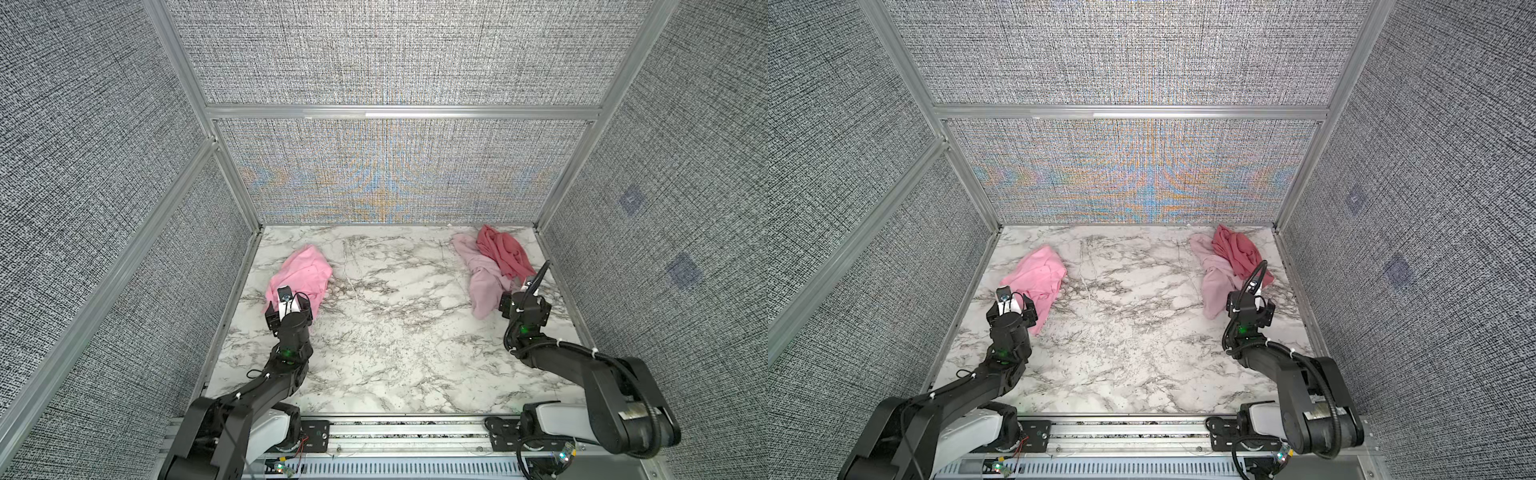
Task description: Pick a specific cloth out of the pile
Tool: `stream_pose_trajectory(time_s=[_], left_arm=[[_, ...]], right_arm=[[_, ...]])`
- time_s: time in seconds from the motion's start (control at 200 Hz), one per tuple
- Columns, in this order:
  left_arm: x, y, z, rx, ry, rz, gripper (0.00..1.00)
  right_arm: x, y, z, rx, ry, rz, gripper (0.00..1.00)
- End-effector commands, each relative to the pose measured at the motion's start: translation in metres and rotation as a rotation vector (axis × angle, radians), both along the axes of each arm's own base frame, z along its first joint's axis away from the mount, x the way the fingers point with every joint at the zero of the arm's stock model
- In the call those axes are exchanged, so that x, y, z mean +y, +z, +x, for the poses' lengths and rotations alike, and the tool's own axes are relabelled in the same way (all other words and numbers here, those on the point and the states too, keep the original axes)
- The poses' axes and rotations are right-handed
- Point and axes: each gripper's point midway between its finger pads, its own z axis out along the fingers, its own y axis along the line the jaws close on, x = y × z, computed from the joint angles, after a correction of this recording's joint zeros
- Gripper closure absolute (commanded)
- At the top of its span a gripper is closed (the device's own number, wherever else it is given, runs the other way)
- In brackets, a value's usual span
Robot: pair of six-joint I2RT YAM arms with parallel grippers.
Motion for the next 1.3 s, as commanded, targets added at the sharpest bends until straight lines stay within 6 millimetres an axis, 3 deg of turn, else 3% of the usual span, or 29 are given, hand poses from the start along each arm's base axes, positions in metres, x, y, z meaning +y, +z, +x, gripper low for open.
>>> stream_pose_trajectory(time_s=[0.0,0.26,0.595,0.916,1.166,1.196,1.296], left_arm=[[-0.005,0.019,0.009,-0.104,-0.034,0.042,0.24],[-0.014,0.012,0.032,-0.129,-0.073,0.108,0.24],[-0.014,0.003,0.043,-0.088,-0.157,0.038,0.24],[-0.009,-0.003,0.036,-0.116,-0.234,-0.054,0.20],[-0.010,-0.007,0.039,-0.117,-0.252,-0.047,0.19],[-0.010,-0.008,0.039,-0.113,-0.252,-0.050,0.02],[-0.009,-0.007,0.039,-0.116,-0.251,-0.049,0.01]], right_arm=[[0.004,0.024,0.010,-0.155,0.030,-0.017,0.11],[0.017,0.014,0.016,-0.170,0.133,-0.018,0.10],[0.031,0.003,0.034,-0.098,0.271,0.033,0.10],[0.034,-0.009,0.036,-0.099,0.354,0.109,0.09],[0.034,-0.009,0.037,-0.102,0.354,0.109,0.01],[0.034,-0.009,0.037,-0.102,0.354,0.110,0.01],[0.034,-0.009,0.036,-0.104,0.353,0.110,0.01]])
